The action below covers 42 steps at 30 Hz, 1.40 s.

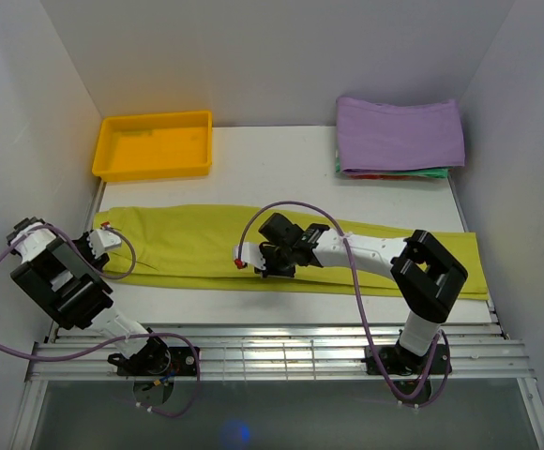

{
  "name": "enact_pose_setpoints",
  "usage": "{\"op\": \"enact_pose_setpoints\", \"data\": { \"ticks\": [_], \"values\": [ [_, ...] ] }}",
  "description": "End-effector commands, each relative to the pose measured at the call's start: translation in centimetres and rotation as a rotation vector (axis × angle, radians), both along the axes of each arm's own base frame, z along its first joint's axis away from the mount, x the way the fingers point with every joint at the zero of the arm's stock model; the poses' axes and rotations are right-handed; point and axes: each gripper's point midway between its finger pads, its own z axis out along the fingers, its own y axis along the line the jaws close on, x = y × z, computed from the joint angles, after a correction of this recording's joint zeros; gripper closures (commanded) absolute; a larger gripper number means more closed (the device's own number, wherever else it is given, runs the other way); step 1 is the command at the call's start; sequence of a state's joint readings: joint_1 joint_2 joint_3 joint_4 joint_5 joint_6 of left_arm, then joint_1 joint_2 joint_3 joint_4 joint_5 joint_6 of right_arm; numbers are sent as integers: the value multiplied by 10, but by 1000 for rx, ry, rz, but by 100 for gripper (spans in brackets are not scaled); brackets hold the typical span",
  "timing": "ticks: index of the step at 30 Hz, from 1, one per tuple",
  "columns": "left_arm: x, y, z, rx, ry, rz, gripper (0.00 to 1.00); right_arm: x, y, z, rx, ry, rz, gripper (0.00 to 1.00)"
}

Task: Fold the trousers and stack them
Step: Fold the trousers

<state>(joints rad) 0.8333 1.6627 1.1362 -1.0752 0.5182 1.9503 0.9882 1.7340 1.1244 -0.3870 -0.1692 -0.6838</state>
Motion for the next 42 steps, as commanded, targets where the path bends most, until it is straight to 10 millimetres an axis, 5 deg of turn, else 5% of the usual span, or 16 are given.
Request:
{"op": "enact_pose_setpoints", "data": {
  "ticks": [1, 9, 16, 20, 27, 31, 36, 42],
  "values": [
    [8, 2, -2, 48, -72, -97, 44, 3, 13, 29, 79, -5, 3, 92],
    [12, 3, -17, 55, -72, -131, 47, 4, 15, 32, 86, 14, 7, 92],
    [19, 3, -12, 58, -113, -132, 84, 7, 17, 40, 112, 15, 3, 92],
    [26, 3, 6, 52, -148, -125, 100, 13, 19, 53, 141, 5, -10, 92],
    [45, 8, 66, -5, -236, -68, 100, 6, 21, 90, 209, 31, 7, 92],
    [37, 4, 81, -16, -247, -75, 100, -8, 17, 86, 214, 91, 21, 92],
    [17, -2, 53, -11, -155, -95, 100, -25, 6, 46, 156, 168, 34, 92],
    [-5, 5, -6, 8, -13, -69, 100, -40, 1, 2, 89, 239, 49, 92]
  ]
}}
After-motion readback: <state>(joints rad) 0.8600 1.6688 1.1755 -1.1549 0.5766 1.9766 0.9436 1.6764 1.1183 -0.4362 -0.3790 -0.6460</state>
